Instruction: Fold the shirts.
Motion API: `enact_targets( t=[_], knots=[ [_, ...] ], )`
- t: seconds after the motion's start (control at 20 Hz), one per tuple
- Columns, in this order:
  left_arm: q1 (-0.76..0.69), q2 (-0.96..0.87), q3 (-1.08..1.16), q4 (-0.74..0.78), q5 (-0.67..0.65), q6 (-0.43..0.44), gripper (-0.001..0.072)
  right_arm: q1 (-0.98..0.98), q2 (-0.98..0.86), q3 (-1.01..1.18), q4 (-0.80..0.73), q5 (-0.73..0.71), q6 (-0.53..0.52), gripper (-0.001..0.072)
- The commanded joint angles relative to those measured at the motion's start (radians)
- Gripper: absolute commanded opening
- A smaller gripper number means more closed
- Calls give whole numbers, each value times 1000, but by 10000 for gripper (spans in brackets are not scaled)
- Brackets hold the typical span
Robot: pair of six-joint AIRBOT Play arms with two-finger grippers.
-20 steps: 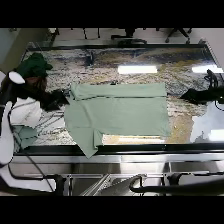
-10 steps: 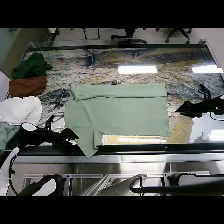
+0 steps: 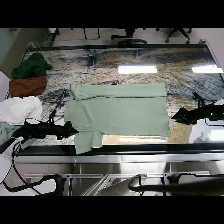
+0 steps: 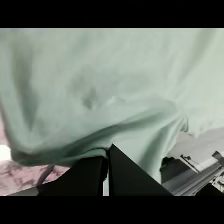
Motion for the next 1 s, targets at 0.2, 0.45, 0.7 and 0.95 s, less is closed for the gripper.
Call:
enact_targets(
  t=[0.2, 0.45, 0.7, 0.95],
  knots=[
    [0, -17, 167, -30, -187, 21, 14, 81, -49, -154, 6, 10, -5, 395],
    [0, 60, 203, 82, -286, -29, 13, 165, -20, -134, -1, 124, -17, 18],
    [0, 254, 202, 369, -413, -146, 13, 114, 150, -130, -219, 145, 148, 18],
    [0, 277, 204, 359, -407, -144, 13, 109, 209, -130, -192, 138, 148, 18]
  ],
)
